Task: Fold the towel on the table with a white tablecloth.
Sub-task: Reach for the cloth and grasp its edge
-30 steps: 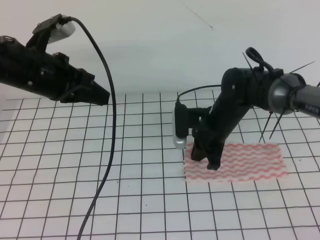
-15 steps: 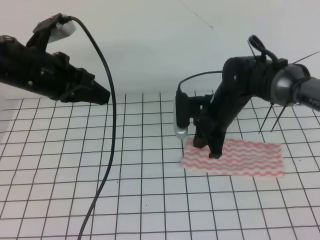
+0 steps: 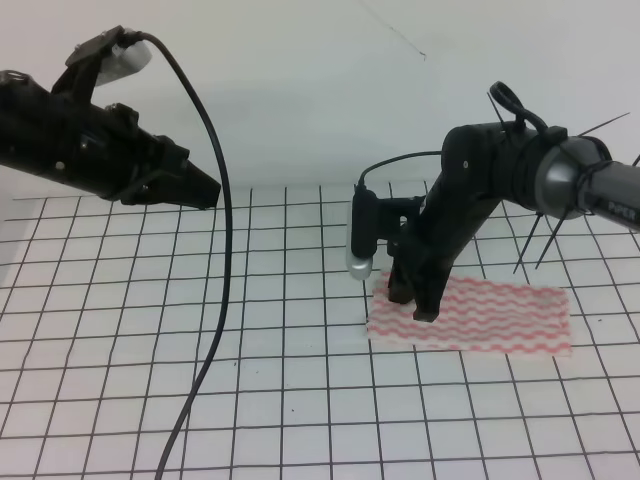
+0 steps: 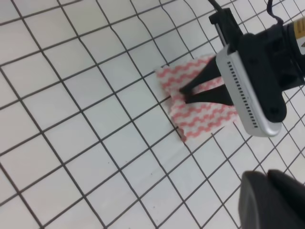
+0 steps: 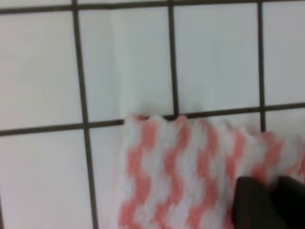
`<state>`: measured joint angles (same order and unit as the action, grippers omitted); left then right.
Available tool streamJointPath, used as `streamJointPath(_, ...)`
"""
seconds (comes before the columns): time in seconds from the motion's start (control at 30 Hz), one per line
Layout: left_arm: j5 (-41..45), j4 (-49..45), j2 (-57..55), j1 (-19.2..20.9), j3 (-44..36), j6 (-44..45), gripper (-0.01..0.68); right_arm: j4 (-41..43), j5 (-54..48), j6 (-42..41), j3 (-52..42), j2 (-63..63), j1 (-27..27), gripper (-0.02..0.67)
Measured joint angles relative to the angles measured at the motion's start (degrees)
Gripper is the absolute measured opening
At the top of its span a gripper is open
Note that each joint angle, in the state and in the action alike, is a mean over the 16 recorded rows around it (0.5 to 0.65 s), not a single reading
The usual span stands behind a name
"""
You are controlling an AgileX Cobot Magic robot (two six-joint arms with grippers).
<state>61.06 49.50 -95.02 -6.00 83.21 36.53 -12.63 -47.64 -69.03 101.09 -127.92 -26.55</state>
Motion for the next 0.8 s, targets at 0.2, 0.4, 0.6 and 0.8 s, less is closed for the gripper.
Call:
streamJointPath(0.2,0.17,0.05,0.00,0.00,0.00,0.00,0.000,-0.28,1.06,2.14,0.09,0.82,0.03,0.218)
streamJointPath(0.4,0.23,0.08,0.00,0.00,0.00,0.00,0.000,-2.03,2.28,2.13,0.17,1.00,0.07,0.280)
streamJointPath(0.6,0.22,0.09,0.00,0.00,0.00,0.00,0.000,-4.12,3.09,1.11,0.20,0.28,0.10,0.286)
streamJointPath(0.8,0.17,0.03,0.00,0.00,0.00,0.00,0.000,-5.29,3.26,0.41,0.20,-0.67,0.10,0.287)
